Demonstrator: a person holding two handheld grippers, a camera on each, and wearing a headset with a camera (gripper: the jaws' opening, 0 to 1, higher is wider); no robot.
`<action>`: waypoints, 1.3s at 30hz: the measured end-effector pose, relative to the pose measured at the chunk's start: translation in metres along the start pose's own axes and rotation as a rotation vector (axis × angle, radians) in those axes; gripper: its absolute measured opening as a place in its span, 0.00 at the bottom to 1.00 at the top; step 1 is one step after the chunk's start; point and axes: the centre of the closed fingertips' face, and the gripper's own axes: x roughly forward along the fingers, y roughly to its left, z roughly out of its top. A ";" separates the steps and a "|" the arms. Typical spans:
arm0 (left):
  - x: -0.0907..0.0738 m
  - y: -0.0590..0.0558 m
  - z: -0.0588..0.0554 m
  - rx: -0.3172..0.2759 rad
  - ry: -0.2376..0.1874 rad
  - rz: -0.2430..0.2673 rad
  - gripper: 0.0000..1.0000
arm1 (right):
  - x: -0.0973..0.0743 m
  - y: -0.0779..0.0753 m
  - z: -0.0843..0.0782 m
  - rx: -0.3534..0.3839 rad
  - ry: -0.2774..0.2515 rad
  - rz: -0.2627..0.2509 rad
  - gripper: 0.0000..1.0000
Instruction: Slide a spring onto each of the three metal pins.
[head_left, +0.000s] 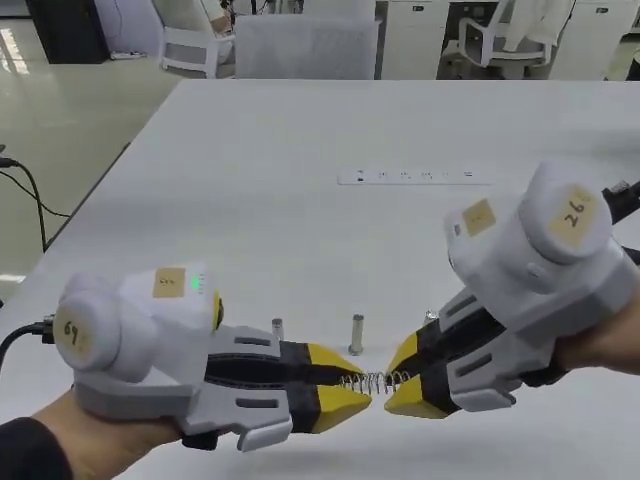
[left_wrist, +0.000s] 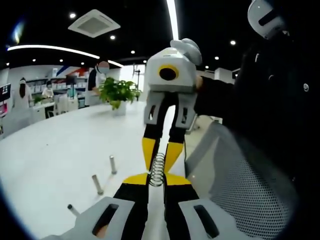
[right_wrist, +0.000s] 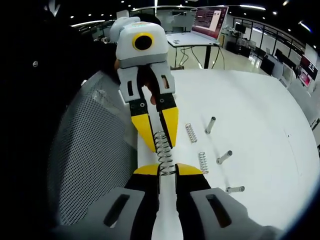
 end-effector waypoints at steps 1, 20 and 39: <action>0.000 0.000 0.000 0.000 -0.001 0.002 0.03 | 0.000 0.000 0.001 -0.002 -0.001 -0.002 0.08; 0.003 0.001 -0.008 0.006 0.032 0.005 0.03 | -0.008 0.007 0.029 -0.087 0.023 -0.024 0.08; 0.007 -0.002 -0.012 0.005 0.042 -0.006 0.08 | -0.005 0.009 0.035 -0.122 0.079 -0.011 0.07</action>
